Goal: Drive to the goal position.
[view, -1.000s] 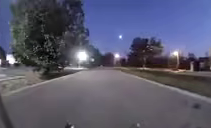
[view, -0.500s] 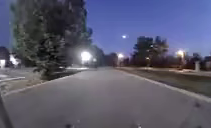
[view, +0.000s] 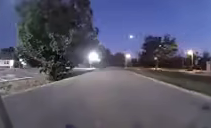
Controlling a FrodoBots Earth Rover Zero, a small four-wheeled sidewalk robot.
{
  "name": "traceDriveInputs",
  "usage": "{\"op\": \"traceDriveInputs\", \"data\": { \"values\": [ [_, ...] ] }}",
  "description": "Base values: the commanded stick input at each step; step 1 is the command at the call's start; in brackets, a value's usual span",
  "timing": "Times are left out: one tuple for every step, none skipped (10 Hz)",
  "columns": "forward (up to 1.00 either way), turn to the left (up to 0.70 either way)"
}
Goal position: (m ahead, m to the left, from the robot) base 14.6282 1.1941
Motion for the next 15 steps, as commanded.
{"op": "traceDriveInputs", "data": {
  "values": [
    [1.00,0.00],
    [1.00,0.00],
    [1.00,0.00],
    [1.00,0.00],
    [1.00,-0.08],
    [1.00,-0.24],
    [1.00,-0.40],
    [1.00,0.00],
    [1.00,0.00],
    [1.00,0.00],
    [1.00,0.00],
    [1.00,0.00],
    [1.00,0.00],
    [1.00,0.00],
    [1.00,0.00]
  ]
}}
